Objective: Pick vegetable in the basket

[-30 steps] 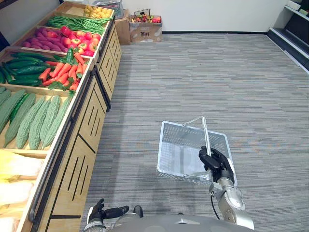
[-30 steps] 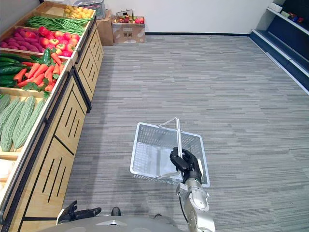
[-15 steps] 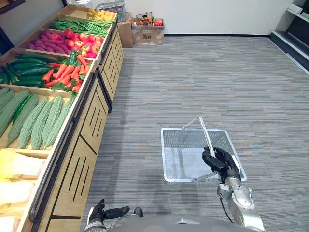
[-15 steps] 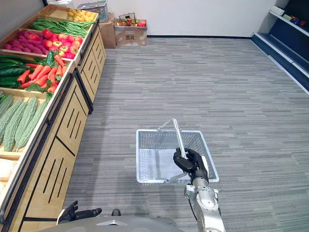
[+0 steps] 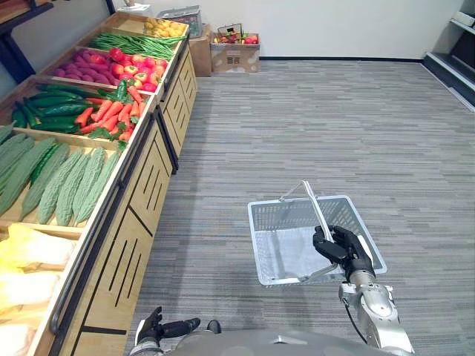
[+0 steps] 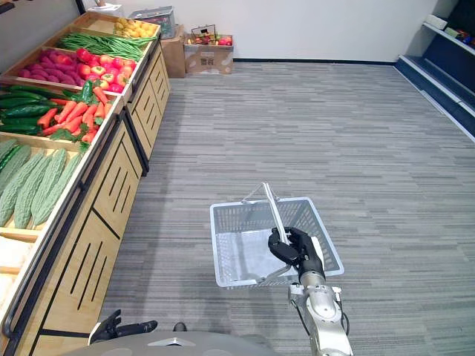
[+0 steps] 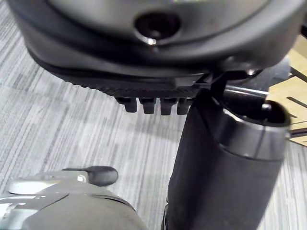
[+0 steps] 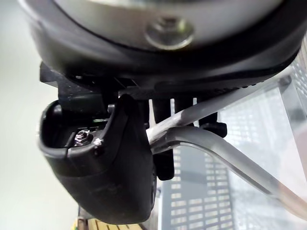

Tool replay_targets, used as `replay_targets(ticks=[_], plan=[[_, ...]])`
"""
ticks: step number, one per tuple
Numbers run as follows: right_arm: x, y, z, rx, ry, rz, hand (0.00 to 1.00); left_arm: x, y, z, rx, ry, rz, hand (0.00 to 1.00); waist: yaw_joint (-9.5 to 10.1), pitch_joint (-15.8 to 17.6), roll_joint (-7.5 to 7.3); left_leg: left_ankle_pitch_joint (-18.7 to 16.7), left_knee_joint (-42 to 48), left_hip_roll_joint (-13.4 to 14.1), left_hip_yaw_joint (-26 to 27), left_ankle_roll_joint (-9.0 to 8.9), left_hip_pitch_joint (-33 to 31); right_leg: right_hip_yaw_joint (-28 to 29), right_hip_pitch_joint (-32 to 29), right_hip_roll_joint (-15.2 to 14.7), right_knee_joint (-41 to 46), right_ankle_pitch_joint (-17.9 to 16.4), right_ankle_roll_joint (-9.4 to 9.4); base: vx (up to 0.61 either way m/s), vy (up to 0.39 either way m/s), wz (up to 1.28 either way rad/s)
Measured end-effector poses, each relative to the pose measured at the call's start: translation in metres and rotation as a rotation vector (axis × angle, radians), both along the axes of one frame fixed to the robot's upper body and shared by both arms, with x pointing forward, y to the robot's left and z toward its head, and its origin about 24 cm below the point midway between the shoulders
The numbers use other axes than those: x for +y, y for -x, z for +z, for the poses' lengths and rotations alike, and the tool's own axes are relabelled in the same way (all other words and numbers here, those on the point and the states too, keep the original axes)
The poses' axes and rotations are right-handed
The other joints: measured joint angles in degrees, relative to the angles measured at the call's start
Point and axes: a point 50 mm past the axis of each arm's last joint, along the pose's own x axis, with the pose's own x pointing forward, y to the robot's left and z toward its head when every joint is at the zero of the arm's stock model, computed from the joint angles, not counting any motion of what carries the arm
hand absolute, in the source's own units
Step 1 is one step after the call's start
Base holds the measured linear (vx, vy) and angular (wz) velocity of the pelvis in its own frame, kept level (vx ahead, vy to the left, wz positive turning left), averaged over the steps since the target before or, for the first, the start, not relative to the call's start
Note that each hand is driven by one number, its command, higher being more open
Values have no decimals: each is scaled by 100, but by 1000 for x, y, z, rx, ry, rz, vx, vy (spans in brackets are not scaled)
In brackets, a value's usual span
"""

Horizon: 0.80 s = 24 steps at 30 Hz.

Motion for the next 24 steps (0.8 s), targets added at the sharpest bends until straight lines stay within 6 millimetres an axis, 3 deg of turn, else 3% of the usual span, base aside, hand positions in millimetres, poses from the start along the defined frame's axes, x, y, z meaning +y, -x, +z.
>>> replay_targets(ticks=[4, 6, 7, 9, 10, 11, 12, 13, 14, 15, 17, 18, 19, 22, 24], plan=[[-4, -8, 11, -42, 26, 18, 0, -2, -16, 4, -70, 17, 30, 100, 25, 331, 90, -344, 1073, 54, -375, -9, -774, -375, -297, 4, 543, -232, -90, -61, -40, 51], [-8, -12, 18, -67, 49, 33, 0, -2, -25, 8, -123, 28, 65, 100, 80, 574, 151, -468, 1472, 122, -400, 2, -1035, -586, -476, -18, 1102, -513, -178, -107, -46, 46], [-8, -12, 19, -71, 50, 33, 0, -1, -25, 8, -128, 27, 77, 100, 78, 597, 156, -584, 1548, 197, -200, 139, -1094, -666, -520, -40, 1271, -591, -211, -99, -76, 54], [-10, -6, 23, -82, 57, 26, 0, 3, -24, 9, -128, 16, 108, 100, -7, 656, 73, -860, 1718, 771, 1508, 372, -1085, -1261, -615, -266, 1682, -831, -345, -70, -128, 82], [-12, -5, 26, -92, 60, 17, 0, 4, -26, 9, -132, 14, 107, 100, -28, 668, 57, -910, 2003, 937, 1901, 464, -1132, -1356, -681, -335, 1743, -884, -366, -67, -83, 83], [-18, -5, 30, -109, 71, -10, 0, 3, -28, 10, -140, 17, 115, 100, -41, 680, 113, -1005, 2790, 1347, 2374, 609, -1288, -1509, -805, -434, 1996, -1021, -394, -54, 2, 78], [-23, -4, 31, -112, 81, -37, 0, 4, -28, 10, -141, 16, 127, 100, -82, 691, 146, -1164, 3486, 1585, 2483, 617, -1312, -1681, -848, -515, 2251, -1175, -376, -21, -2, 80], [-25, -3, 32, -114, 84, -47, 0, 5, -28, 10, -141, 16, 134, 100, -120, 697, 155, -1256, 3690, 1645, 2501, 624, -1327, -1785, -854, -570, 2385, -1262, -350, 5, -12, 97], [-27, -2, 33, -117, 87, -60, 0, 5, -30, 11, -150, 17, 133, 100, -146, 709, 211, -1223, 3783, 1664, 2537, 614, -1466, -1978, -883, -624, 2653, -1400, -298, 0, -18, 85], [-27, -2, 32, -117, 87, -66, 0, 5, -31, 11, -158, 17, 132, 100, -163, 728, 162, -1209, 3707, 1604, 2525, 616, -1496, -2097, -875, -676, 2667, -1437, -290, -13, -14, 111], [-27, 2, 32, -124, 66, -104, 0, 12, -37, 15, -175, -2, 128, 100, -230, 732, -58, -654, 2333, 979, 2357, 438, -1420, -2731, -851, -939, 2433, -1298, -338, -2, -3, 133], [-28, 2, 32, -129, 61, -114, 0, 14, -38, 15, -178, -7, 134, 100, -278, 741, -64, -751, 2284, 984, 2540, 537, -1401, -2945, -808, -940, 2338, -1232, -341, 1, -34, 171], [-30, 5, 32, -126, 60, -134, 0, 12, -33, 13, -158, -1, 162, 100, -320, 766, 4, -1003, 2545, 1220, 3079, 209, -1280, -3433, -683, -907, 2360, -1222, -338, -31, -5, 142], [-30, 6, 31, -118, 58, -143, 0, 14, -30, 13, -149, -11, 173, 100, -236, 793, -46, -838, 2183, 1045, 3089, 191, -1283, -3734, -586, -940, 2239, -1176, -261, -63, 13, 74], [-30, 4, 32, -127, 60, -138, 0, 13, -26, 12, -140, -8, 181, 100, -224, 785, -38, -549, 1622, 765, 2902, 231, -1302, -4040, -534, -947, 1959, -998, -201, -87, 71, 59]])
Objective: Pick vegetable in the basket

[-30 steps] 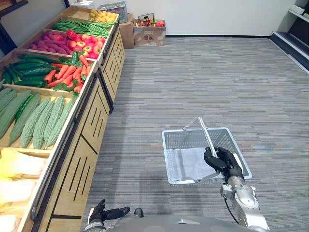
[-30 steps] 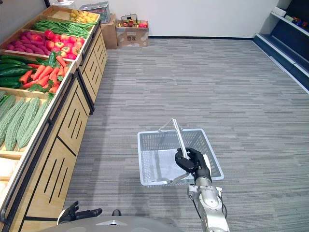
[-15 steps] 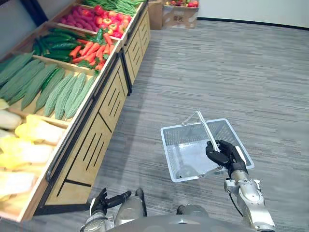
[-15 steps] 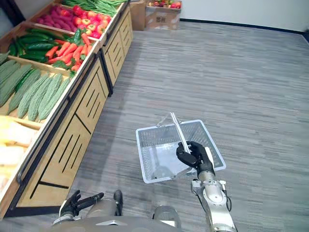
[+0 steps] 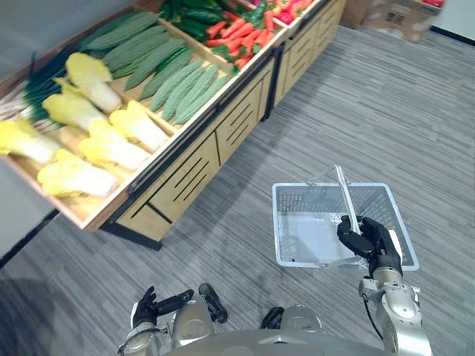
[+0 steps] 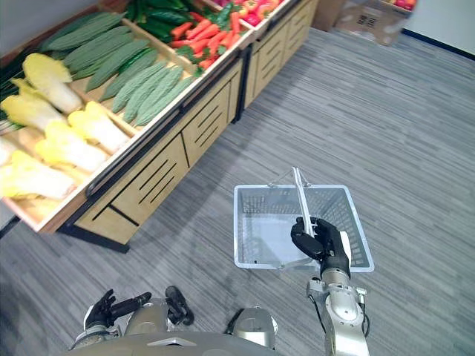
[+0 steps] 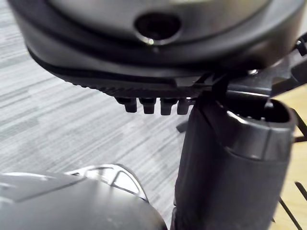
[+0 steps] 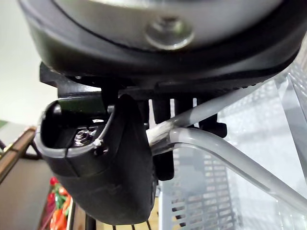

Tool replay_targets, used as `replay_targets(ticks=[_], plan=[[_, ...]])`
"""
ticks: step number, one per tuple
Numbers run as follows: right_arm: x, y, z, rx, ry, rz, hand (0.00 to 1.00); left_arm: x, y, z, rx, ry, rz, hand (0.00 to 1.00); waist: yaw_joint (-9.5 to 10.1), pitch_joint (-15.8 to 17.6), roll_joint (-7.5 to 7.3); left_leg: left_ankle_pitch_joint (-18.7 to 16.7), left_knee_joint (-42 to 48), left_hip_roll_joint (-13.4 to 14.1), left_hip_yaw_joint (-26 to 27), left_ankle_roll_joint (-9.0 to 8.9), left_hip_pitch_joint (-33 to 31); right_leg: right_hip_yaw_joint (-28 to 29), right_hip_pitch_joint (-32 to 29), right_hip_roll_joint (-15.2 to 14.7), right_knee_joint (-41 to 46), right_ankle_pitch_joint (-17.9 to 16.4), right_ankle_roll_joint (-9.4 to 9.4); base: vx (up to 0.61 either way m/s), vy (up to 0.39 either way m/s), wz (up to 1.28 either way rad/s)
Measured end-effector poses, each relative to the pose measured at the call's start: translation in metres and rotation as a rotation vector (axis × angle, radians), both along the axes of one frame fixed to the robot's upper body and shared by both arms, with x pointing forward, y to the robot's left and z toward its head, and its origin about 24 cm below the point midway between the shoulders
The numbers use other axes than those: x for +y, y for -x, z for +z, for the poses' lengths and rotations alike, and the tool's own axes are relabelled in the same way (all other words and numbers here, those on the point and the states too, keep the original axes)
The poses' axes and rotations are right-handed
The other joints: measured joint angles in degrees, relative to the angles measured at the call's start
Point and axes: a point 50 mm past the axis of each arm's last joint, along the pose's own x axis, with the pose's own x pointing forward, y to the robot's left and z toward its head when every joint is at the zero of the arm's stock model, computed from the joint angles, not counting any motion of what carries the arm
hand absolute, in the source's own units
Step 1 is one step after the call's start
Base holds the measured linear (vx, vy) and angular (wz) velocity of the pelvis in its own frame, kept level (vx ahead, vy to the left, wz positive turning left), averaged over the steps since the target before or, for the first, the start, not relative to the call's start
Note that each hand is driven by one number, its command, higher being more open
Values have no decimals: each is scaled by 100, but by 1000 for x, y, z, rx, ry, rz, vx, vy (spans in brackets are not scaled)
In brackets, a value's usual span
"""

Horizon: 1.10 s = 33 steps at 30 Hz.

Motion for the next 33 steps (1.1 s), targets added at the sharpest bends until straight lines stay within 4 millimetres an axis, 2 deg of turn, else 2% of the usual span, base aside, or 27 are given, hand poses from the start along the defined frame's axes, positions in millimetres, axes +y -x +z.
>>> replay_targets(ticks=[2, 5, 7, 9, 12, 15, 19, 21, 22, 23, 24, 25, 26, 27, 28, 29, 30, 31, 32, 33], plan=[[3, -2, 0, -5, -11, 1, 0, -3, 1, -1, 1, 7, 5, 100, 69, -3, 18, 214, -526, -221, -56, 21, 31, -78, -58, 29, -222, 180, 57, -57, 139, 31], [16, -6, -4, -1, -31, 32, 0, -3, 2, -1, 2, 12, 25, 100, 107, 2, 17, 421, -819, -324, -60, 152, 21, -38, -125, 159, -596, 464, 99, -20, 112, 1], [24, -8, -6, 2, -39, 60, 0, -3, 3, -1, 2, 13, 35, 100, 120, 10, 2, 408, -829, -333, 7, 155, 49, 55, -139, 171, -671, 532, 122, 3, 86, -26], [41, -15, -12, 22, -58, 123, 0, 0, 3, -1, -1, 4, 41, 100, 134, 74, -97, 220, -647, -295, 219, 152, 187, 352, -143, 107, -588, 535, 129, 15, 98, -52], [50, -17, -16, 38, -70, 162, 0, 2, 1, 1, -15, -4, 42, 100, 190, 116, -157, -113, -193, -136, 465, 134, 206, 737, -256, 70, -470, 521, 122, 15, 56, -62], [53, -18, -17, 41, -71, 173, 0, 5, -2, 3, -27, -16, 36, 100, 194, 166, -223, -297, 52, -48, 613, 140, 202, 981, -357, 49, -399, 524, 128, 17, 45, -43], [55, -23, -20, 51, -68, 181, 0, 13, -5, 6, -37, -37, 25, 100, 97, 243, -367, -685, 532, 83, 667, 135, 174, 1138, -339, 6, -350, 519, 203, 31, 52, -21], [54, -22, -20, 54, -63, 173, 0, 13, -5, 7, -39, -38, 20, 100, 93, 257, -393, -989, 770, 71, 638, 65, 158, 1132, -343, -172, -86, 350, 266, 64, 107, 6], [54, -22, -21, 60, -63, 170, 0, 13, -6, 7, -38, -39, 12, 100, 87, 266, -419, -1201, 946, -7, 544, 47, 158, 1113, -337, -377, 214, 182, 319, 73, 115, 30], [53, -21, -21, 66, -62, 166, 0, 12, -7, 7, -34, -47, -13, 100, 64, 272, -446, -1376, 1029, -175, 329, 94, 160, 1117, -332, -629, 694, 78, 286, 132, 167, 40], [53, -20, -23, 73, -62, 164, 0, 12, -7, 7, -32, -52, -26, 100, 45, 273, -446, -1427, 1051, -241, 259, 157, 183, 1171, -410, -748, 1052, 96, 250, 98, 116, 58], [52, -18, -25, 91, -58, 157, 0, 12, -7, 7, -29, -55, -37, 100, -8, 273, -436, -1502, 1102, -322, 98, 223, 211, 1469, -603, -928, 1682, 239, 6, 143, 151, 91], [51, -12, -28, 115, -51, 152, 0, 10, -6, 6, -20, -53, -51, 100, -104, 275, -389, -1615, 1217, -354, -212, 287, 242, 2204, -983, -932, 2507, 635, -526, 169, 139, 129], [50, -5, -33, 139, -58, 142, 0, 10, -6, 6, -11, -51, -53, 100, -151, 290, -379, -1683, 1319, -353, -506, 311, 325, 3059, -1220, -681, 2929, 570, -468, 200, 112, 127], [50, -1, -35, 149, -62, 136, 0, 10, -5, 5, -4, -50, -52, 100, -160, 289, -376, -1715, 1357, -350, -652, 315, 359, 3393, -1279, -531, 2952, 463, -401, 310, 14, 139], [53, 4, -38, 160, -83, 125, 0, 11, -3, 5, 4, -54, -55, 100, -207, 303, -341, -1759, 1413, -352, -965, 302, 427, 3994, -1419, -202, 2672, 222, -304, 345, -75, 122], [56, 3, -38, 151, -99, 120, 0, 12, -4, 6, 7, -61, -66, 100, -229, 295, -354, -1769, 1422, -348, -1165, 286, 431, 4314, -1535, 6, 2284, 148, -230, 294, -82, 115], [58, 2, -37, 144, -107, 118, 0, 13, -5, 6, 7, -68, -79, 100, -230, 294, -354, -1772, 1420, -344, -1293, 280, 428, 4545, -1610, 166, 1951, 137, -198, 273, -143, 99], [58, 2, -36, 132, -118, 105, 0, 14, -9, 7, 5, -82, -106, 100, -244, 297, -341, -1790, 1413, -340, -1600, 241, 411, 5087, -1732, 478, 1280, 182, -121, 254, -179, 123], [56, 2, -34, 123, -118, 92, 0, 14, -13, 7, 6, -87, -131, 100, -265, 293, -348, -1836, 1430, -345, -1898, 118, 428, 5644, -1789, 752, 721, 315, 98, 310, -231, 133]])
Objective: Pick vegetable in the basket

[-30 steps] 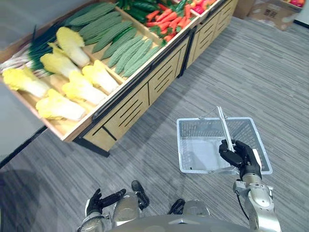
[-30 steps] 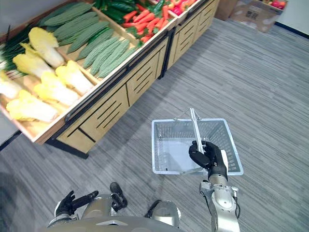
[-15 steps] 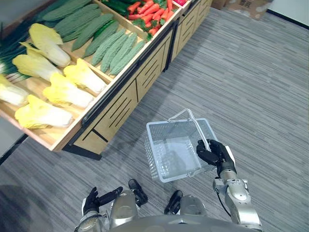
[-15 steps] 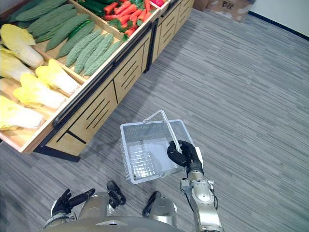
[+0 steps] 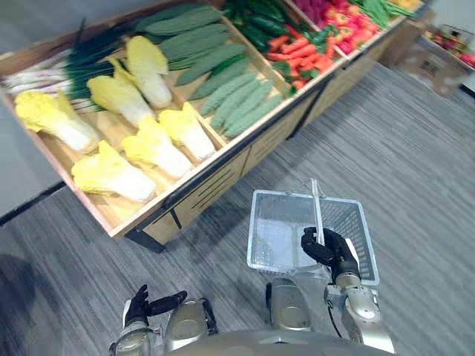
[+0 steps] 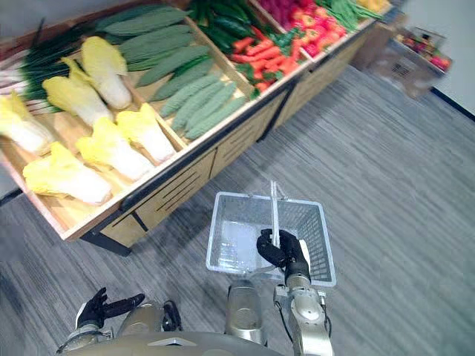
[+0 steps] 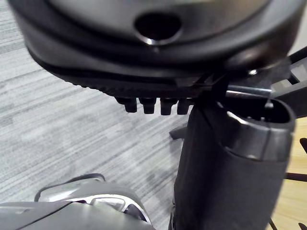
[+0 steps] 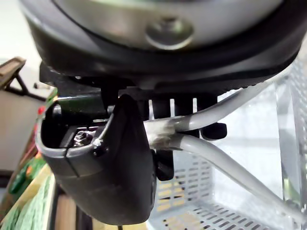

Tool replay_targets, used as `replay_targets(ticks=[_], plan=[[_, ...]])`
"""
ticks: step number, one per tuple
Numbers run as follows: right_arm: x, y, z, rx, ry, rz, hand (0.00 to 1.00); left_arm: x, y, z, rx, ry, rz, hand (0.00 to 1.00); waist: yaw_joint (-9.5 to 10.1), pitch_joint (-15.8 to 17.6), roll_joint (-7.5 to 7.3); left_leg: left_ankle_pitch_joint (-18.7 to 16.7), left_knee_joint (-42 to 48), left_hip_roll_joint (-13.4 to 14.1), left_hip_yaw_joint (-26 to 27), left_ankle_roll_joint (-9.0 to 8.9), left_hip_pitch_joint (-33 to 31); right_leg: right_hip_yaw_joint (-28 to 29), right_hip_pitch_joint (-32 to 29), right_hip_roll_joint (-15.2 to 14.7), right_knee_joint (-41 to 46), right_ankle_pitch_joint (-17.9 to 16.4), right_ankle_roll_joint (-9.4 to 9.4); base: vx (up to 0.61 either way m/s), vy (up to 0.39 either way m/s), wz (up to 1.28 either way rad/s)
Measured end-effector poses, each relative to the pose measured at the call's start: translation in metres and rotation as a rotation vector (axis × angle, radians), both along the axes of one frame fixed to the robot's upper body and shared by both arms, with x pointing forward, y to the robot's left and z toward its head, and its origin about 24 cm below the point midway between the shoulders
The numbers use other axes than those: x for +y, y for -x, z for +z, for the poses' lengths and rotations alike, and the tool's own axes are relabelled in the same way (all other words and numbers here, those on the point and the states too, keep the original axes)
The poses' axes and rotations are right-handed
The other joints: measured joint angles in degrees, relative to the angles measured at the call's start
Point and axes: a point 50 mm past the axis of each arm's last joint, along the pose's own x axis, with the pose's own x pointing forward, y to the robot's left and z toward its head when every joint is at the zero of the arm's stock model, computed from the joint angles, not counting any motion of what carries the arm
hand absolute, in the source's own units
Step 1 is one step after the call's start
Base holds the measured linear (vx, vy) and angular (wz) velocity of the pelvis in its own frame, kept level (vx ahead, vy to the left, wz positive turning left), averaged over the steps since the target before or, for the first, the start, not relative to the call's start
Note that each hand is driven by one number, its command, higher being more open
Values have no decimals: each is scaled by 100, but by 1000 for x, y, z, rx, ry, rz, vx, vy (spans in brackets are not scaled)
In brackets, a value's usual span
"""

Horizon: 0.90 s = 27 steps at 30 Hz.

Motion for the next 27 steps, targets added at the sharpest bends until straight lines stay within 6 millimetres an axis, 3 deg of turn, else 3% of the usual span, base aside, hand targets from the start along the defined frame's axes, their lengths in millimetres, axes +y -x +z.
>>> replay_targets(ticks=[1, 2, 3, 4, 5, 6, 7, 10, 16, 20, 23, 27], plan=[[-2, 4, -2, 11, -1, -11, 0, 0, -1, 0, 4, -1, -7, 100, 1, -4, 3, -33, 19, -7, -142, -65, 23, 225, 15, 81, -194, 92, 151, 279, -259, 144], [-5, 10, -3, 22, -5, -33, 0, 1, 1, -1, 15, -2, -21, 100, 2, -36, -41, -126, 104, -29, -427, -234, 96, 430, 34, 170, -465, 346, 509, 317, -321, 137], [-5, 19, -5, 36, -15, -57, 0, 5, 6, -2, 35, -9, -21, 100, 12, -142, -193, -224, 171, -111, -666, -410, 195, 429, 43, 167, -667, 911, 704, 326, -355, 131], [-6, 23, -6, 44, -13, -67, 0, 7, 8, -3, 47, -11, -16, 100, 13, -213, -219, -276, 218, -92, -810, -501, 199, 319, 77, 138, -547, 641, 679, 333, -346, 90], [-10, 21, -4, 34, -4, -76, 0, 0, 11, -6, 64, 9, -4, 100, 21, -328, 4, -278, 153, 103, -1000, -605, 166, 133, 85, 283, -531, 575, 576, 249, -242, 41], [-11, 20, -3, 31, -3, -77, 0, -1, 11, -7, 65, 11, -3, 100, 22, -342, 24, -274, 135, 117, -1014, -613, 165, 121, 85, 295, -548, 578, 569, 281, -243, 34], [-13, 16, 4, -4, 7, -82, 0, -8, 10, -9, 61, 34, -2, 100, 29, -381, 184, -98, -246, 226, -1119, -754, 240, -8, 92, 386, -640, 554, 447, 227, -225, 22], [-13, 13, 6, -15, 5, -77, 0, -11, 12, -10, 76, 32, -14, 100, 30, -421, 255, 244, -969, 347, -1125, -895, 606, -137, 227, 486, -756, 553, 312, 169, -192, 13], [-12, 9, 8, -25, 10, -52, 0, -9, 10, -12, 98, 27, -14, 100, -2, -672, 77, 557, -1753, 385, -1011, -900, 884, -118, 435, 530, -1485, 881, 295, 38, -18, -6], [-13, 14, 5, -8, 10, -54, 0, -6, 12, -12, 105, 27, 13, 100, -25, -918, -81, 589, -1833, 368, -1017, -888, 943, -130, 692, 493, -1963, 1108, 307, 9, 47, 0], [-14, 15, 4, -1, 20, -54, 0, -5, 16, -13, 118, 28, 29, 100, -75, -1099, -148, 688, -1937, 313, -1119, -882, 919, -225, 772, 416, -2138, 1157, 307, -22, 15, 16], [-15, 16, 4, 10, 56, -47, 0, -1, 22, -14, 118, 31, 115, 100, -109, -1132, -126, 816, -2031, 293, -1343, -892, 857, -438, 798, 350, -2147, 1188, 297, -45, -12, 26]])
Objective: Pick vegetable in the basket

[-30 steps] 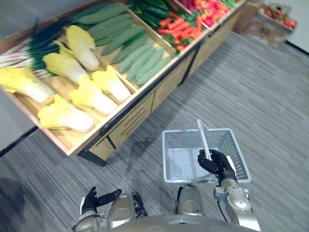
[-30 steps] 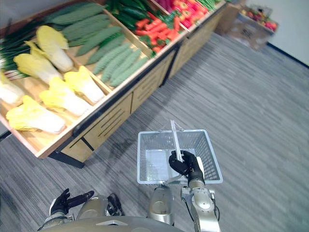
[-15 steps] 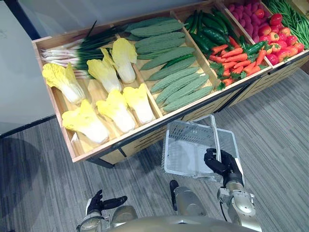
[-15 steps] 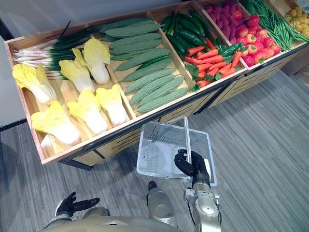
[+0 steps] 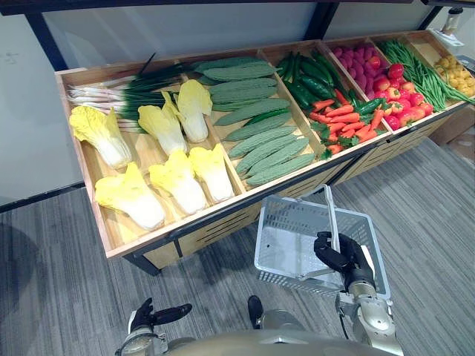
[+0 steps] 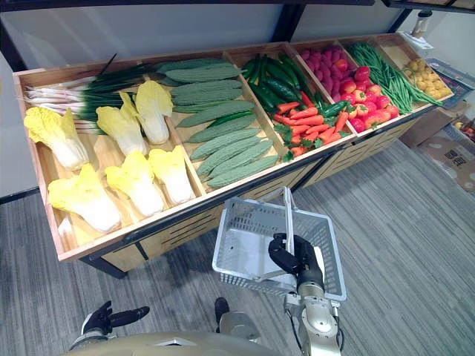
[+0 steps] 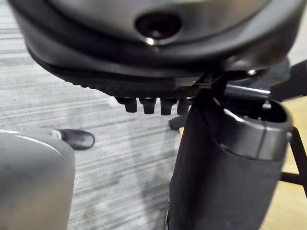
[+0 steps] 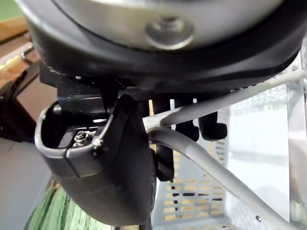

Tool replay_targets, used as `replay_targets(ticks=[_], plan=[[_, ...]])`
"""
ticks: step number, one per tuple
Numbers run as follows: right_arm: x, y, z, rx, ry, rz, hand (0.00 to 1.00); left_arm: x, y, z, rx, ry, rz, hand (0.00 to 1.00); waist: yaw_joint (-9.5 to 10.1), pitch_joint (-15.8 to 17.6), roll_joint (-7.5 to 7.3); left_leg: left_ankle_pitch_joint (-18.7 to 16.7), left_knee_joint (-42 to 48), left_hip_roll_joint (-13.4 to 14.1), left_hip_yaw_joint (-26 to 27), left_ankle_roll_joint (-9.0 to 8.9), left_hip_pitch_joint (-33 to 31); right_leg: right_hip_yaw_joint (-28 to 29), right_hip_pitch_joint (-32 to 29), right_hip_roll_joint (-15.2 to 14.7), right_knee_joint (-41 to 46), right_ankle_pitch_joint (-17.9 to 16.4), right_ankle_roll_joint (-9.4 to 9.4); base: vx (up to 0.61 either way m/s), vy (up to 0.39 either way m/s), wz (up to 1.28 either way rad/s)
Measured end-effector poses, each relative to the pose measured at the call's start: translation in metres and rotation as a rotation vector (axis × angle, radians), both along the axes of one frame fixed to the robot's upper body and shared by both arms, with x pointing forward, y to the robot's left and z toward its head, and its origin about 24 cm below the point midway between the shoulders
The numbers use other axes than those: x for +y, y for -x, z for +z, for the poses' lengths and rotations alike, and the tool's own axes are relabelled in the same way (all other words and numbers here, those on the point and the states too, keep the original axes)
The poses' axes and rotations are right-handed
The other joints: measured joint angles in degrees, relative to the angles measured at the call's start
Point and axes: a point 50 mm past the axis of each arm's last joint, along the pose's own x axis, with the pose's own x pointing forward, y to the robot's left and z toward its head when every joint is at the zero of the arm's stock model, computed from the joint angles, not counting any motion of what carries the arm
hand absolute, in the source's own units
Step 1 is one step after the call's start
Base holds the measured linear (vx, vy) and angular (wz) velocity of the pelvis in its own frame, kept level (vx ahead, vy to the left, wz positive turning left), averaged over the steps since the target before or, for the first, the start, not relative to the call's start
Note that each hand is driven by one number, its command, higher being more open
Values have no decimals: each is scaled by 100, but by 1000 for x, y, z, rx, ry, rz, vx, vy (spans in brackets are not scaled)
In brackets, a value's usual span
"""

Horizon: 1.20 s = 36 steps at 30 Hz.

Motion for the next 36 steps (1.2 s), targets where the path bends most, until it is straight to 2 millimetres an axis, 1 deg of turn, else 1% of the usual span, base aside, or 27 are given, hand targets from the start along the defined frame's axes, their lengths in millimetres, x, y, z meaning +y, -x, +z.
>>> replay_targets(ticks=[3, 5, 6, 8, 10, 11, 13, 15, 16, 17, 18, 19, 20, 21, 22, 23, 24, 25, 26, 27, 29, 30, 31, 33, 34, 36], plan=[[-4, 2, -1, 8, 10, -13, 0, 12, 11, 2, -5, -14, 124, 100, 26, -22, 25, 57, -15, 3, -196, -20, -19, -173, 87, -33, -5, 0, 0, -74, -24, 36], [-11, 5, -2, 25, 39, -26, 0, 30, 24, 7, -38, -46, 307, 100, 131, -92, 48, 97, -32, -6, -347, -9, -119, -289, 84, -62, -50, 8, -12, -92, -18, 32], [-13, 7, -3, 34, 44, -37, 0, 35, 26, 9, -50, -58, 360, 100, 148, -121, 45, 119, -54, -11, -374, -12, -140, -310, 84, -61, -68, 11, -16, -89, -32, 36], [-17, 12, -7, 55, 49, -64, 0, 60, 33, 20, -124, -119, 561, 100, 240, -175, 50, 156, -70, -32, -482, -26, -208, -397, 102, -42, -92, 18, -28, -80, -28, 26], [-18, 13, -7, 56, 50, -67, 0, 74, 37, 29, -166, -161, 645, 100, 312, -177, 56, 161, -63, -17, -490, -36, -218, -395, 103, -34, -96, 33, -49, -61, -5, 5], [-18, 13, -7, 56, 51, -69, 0, 87, 40, 38, -216, -205, 716, 100, 322, -179, 56, 172, -56, -14, -529, -45, -248, -426, 100, -32, -95, 36, -54, -56, -16, 11], [-20, 14, -8, 60, 52, -75, 0, 106, 38, 55, -303, -273, 806, 100, 342, -206, 52, 185, -49, -21, -583, -51, -302, -465, 74, -25, -92, 41, -61, -38, -24, 11], [-20, 14, -8, 62, 52, -77, 0, 128, 33, 80, -440, -372, 895, 100, 403, -219, 70, 185, -31, -28, -588, -51, -306, -461, 72, -23, -85, 40, -64, 0, 0, 0], [-21, 14, -8, 63, 53, -78, 0, 133, 30, 86, -470, -393, 902, 100, 424, -222, 73, 184, -25, -32, -591, -52, -308, -462, 72, -26, -81, 40, -64, 10, 13, 3], [-22, 15, -8, 62, 56, -85, 0, 144, 19, 101, -544, -436, 903, 100, 468, -228, 83, 183, 5, -49, -617, -53, -327, -474, 65, -37, -69, 36, -69, 17, 13, 6], [-23, 15, -7, 61, 56, -87, 0, 148, 14, 107, -570, -450, 900, 100, 474, -236, 88, 183, 16, -57, -631, -53, -349, -484, 55, -45, -67, 35, -70, 15, 14, 10], [-23, 14, -7, 58, 57, -86, 0, 154, 6, 118, -620, -472, 889, 100, 473, -273, 62, 184, 36, -72, -654, -53, -392, -501, 33, -60, -64, 34, -72, 17, 15, 7], [-23, 13, -7, 58, 57, -85, 0, 157, 2, 124, -649, -478, 888, 100, 476, -279, 55, 184, 37, -78, -659, -53, -396, -503, 31, -66, -63, 33, -72, 18, 19, 6], [-23, 13, -7, 58, 58, -84, 0, 161, -6, 133, -707, -485, 887, 100, 475, -267, 98, 184, 38, -94, -663, -53, -398, -505, 30, -80, -62, 31, -75, 0, 0, 0], [-23, 13, -7, 58, 58, -82, 0, 163, -12, 140, -749, -494, 881, 100, 469, -303, 59, 184, 38, -107, -663, -53, -396, -503, 31, -92, -61, 29, -75, 0, 0, 0], [-24, 14, -7, 59, 59, -79, 0, 166, -21, 150, -795, -501, 862, 100, 468, -297, 79, 184, 38, -120, -659, -53, -397, -500, 30, -103, -62, 28, -76, 0, 0, 0], [-24, 13, -6, 59, 59, -76, 0, 170, -32, 159, -826, -509, 824, 100, 461, -297, 81, 184, 38, -123, -657, -53, -396, -498, 28, -106, -62, 28, -76, 0, 0, 0], [-24, 13, -6, 59, 59, -74, 0, 172, -37, 163, -838, -514, 801, 100, 458, -301, 75, 184, 38, -123, -655, -53, -395, -497, 27, -106, -62, 28, -76, 0, 0, 0], [-24, 13, -6, 60, 58, -69, 0, 174, -51, 173, -870, -516, 737, 100, 458, -298, 80, 184, 38, -123, -648, -53, -396, -490, 18, -105, -60, 28, -76, 0, 0, 0], [-24, 13, -6, 60, 57, -66, 0, 174, -58, 178, -885, -516, 700, 100, 459, -301, 78, 184, 38, -123, -642, -53, -397, -484, 13, -105, -56, 28, -76, -9, 4, -4], [-24, 13, -6, 59, 54, -60, 0, 169, -85, 199, -968, -505, 530, 100, 454, -303, 82, 184, 38, -126, -612, -53, -398, -453, -15, -104, -38, 28, -76, -12, 8, -6], [-24, 13, -6, 59, 54, -58, 0, 166, -92, 205, -994, -494, 488, 100, 450, -304, 79, 184, 38, -126, -607, -53, -398, -449, -18, -104, -36, 28, -76, -17, 10, -8], [-25, 13, -5, 58, 56, -50, 0, 157, -113, 219, -1060, -461, 367, 100, 449, -309, 91, 184, 37, -129, -578, -53, -397, -421, -38, -103, -27, 30, -75, -12, 8, -8], [-26, 12, -5, 57, 56, -42, 0, 150, -124, 226, -1098, -436, 294, 100, 440, -316, 108, 184, 36, -129, -532, -53, -392, -377, -58, -98, -26, 36, -71, -8, 12, -13], [-27, 12, -4, 57, 59, -38, 0, 140, -136, 232, -1152, -387, 231, 100, 438, -320, 141, 184, 36, -135, -482, -53, -383, -334, -69, -98, -29, 43, -62, -4, 14, -14], [-28, 12, -4, 57, 63, -33, 0, 129, -146, 234, -1178, -347, 167, 100, 395, -337, 183, 184, 33, -146, -462, -53, -385, -315, -83, -106, -34, 48, -57, 1, 16, -8]])
